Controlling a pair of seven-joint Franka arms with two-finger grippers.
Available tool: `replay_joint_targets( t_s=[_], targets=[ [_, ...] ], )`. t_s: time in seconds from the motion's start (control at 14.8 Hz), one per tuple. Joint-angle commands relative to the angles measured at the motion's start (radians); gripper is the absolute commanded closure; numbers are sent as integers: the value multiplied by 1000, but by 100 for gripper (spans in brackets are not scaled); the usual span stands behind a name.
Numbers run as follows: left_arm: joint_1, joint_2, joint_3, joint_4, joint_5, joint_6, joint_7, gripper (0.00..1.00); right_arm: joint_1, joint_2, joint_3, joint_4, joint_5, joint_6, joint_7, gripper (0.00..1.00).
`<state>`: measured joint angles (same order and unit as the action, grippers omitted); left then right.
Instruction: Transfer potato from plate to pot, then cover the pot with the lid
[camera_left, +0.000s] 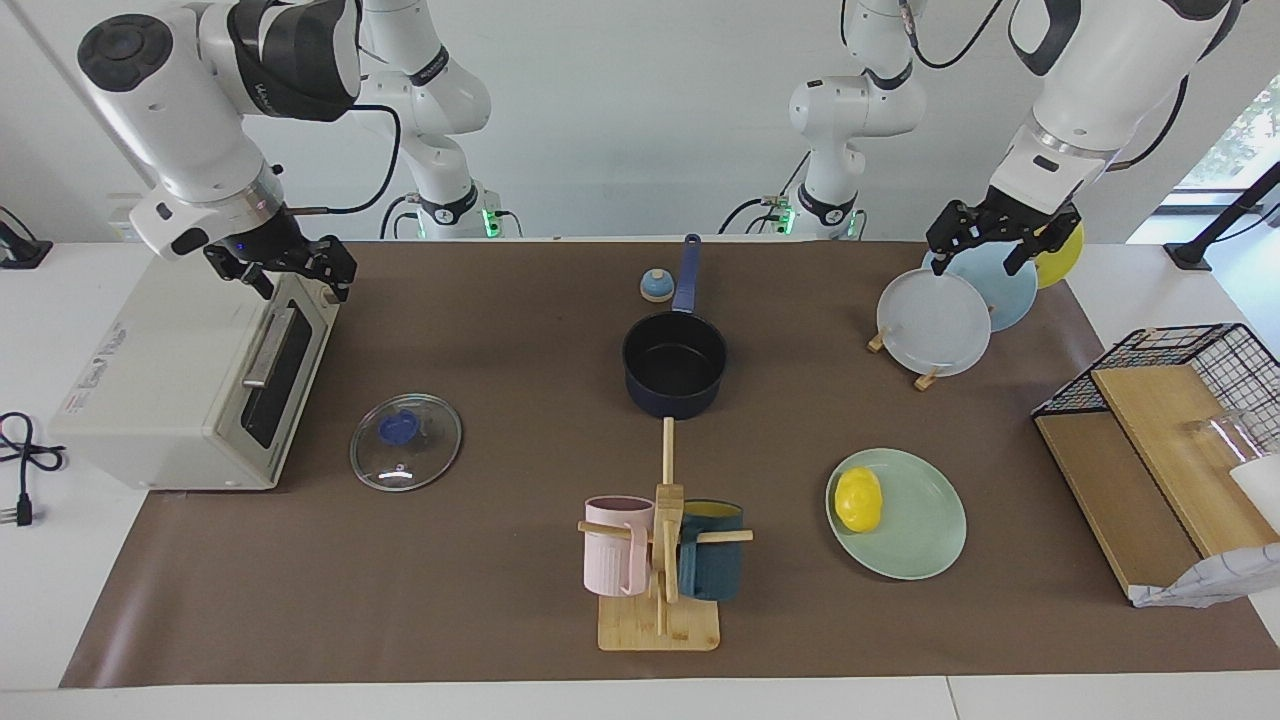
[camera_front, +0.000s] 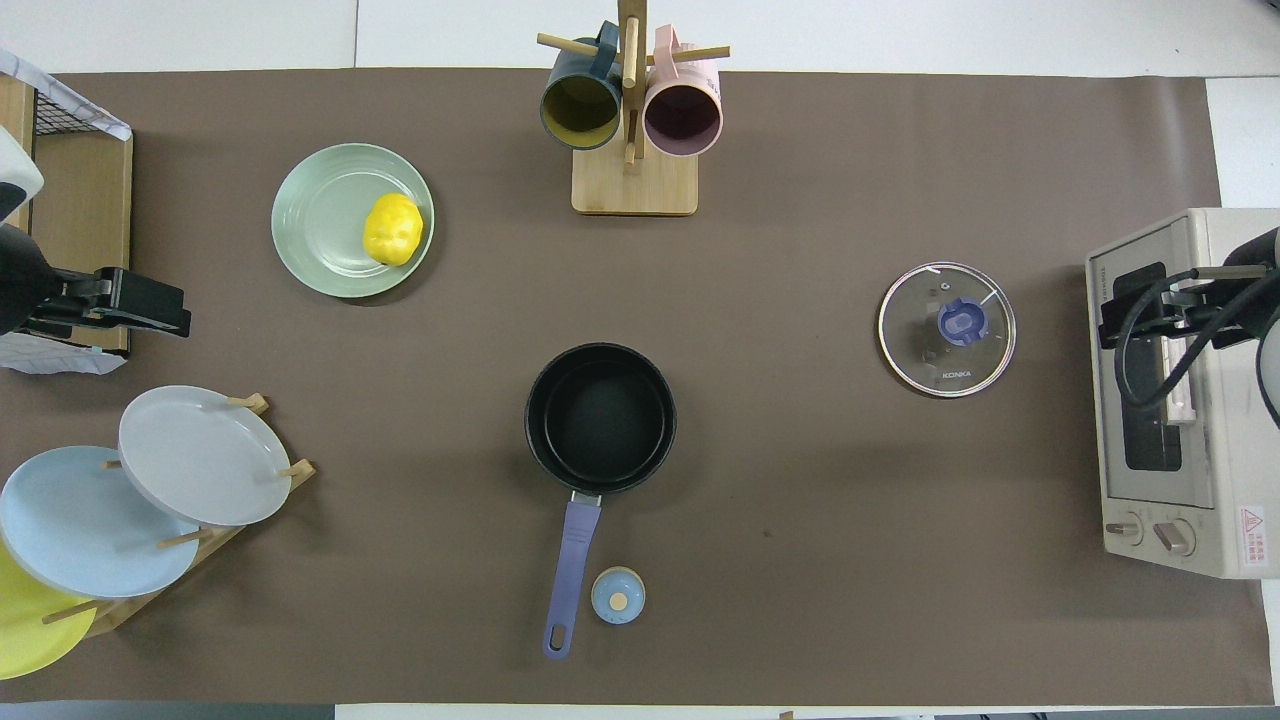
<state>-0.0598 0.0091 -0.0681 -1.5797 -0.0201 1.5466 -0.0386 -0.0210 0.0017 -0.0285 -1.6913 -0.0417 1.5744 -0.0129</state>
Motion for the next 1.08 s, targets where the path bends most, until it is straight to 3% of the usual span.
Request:
replay_joint_targets(
  t_s=[0.0,0.2,0.54,0.81,1.02],
  targets=[
    [-6,180,-10,139,-27,29,-9,0,-13,1,6,7,23,-7,10,0],
    [-60,366,-7,274,-32,96,-14,0,-13,0,6,7,23,-8,10,0],
    [-103,557,-1,300,-46,302,-38,0,-13,0,6,7,23,-8,10,0],
    [-107,635,-1,300,-2,397,-41,0,-13,0,6,7,23,-8,10,0],
    [-106,637,1,250,9,458,-41,0,-13,0,7,7,23,-8,10,0]
  ],
)
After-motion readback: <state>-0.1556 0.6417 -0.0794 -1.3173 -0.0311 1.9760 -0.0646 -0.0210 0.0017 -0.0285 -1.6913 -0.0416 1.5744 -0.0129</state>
